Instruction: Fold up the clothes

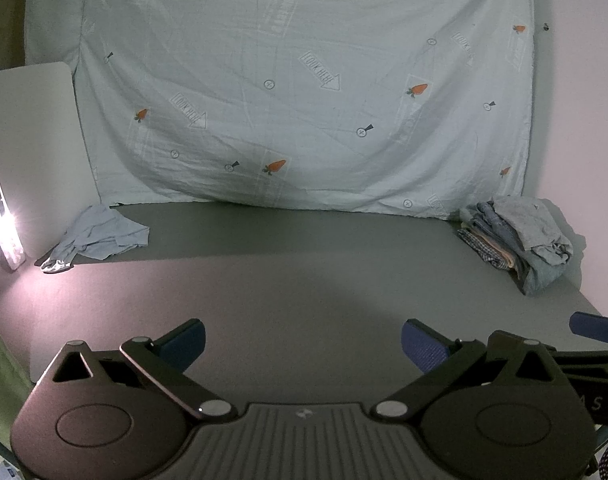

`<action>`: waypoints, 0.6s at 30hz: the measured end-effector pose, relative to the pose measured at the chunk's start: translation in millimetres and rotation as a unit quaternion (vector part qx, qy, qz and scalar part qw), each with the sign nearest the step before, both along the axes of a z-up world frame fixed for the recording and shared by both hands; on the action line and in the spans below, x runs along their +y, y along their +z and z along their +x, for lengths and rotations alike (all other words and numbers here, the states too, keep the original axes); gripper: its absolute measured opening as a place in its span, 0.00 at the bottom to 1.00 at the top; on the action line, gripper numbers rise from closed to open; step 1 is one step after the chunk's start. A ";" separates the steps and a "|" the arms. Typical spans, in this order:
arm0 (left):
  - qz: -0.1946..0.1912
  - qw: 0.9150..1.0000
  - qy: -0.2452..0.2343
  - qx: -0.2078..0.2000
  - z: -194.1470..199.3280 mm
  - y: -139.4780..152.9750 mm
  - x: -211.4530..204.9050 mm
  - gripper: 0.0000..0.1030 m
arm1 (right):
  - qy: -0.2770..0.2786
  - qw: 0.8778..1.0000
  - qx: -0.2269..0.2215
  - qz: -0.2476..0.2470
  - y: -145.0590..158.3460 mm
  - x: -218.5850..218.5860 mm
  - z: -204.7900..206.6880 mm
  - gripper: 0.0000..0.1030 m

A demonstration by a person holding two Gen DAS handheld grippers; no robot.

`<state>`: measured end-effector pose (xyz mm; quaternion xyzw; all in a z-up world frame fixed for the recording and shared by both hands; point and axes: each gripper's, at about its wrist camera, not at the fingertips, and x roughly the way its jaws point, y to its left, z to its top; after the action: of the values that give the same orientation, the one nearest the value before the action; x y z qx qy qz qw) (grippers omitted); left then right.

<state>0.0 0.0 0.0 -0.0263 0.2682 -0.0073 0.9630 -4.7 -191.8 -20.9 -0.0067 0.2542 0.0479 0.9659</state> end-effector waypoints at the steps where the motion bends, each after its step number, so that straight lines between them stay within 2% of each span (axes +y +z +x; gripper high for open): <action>1: 0.003 1.000 0.000 0.001 -0.2 -0.1 0.0 1.00 | 0.000 1.000 -0.001 0.000 -0.8 0.1 -0.3 0.99; 18: 0.004 1.000 0.003 -0.003 -4.7 -2.6 -4.3 1.00 | 0.001 1.000 0.002 0.001 0.7 -2.8 -5.1 0.99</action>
<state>-4.7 -4.2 -2.7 -0.0232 0.2650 -0.0039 0.9640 -9.8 -194.7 -20.3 -0.0063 0.2560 0.0492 0.9654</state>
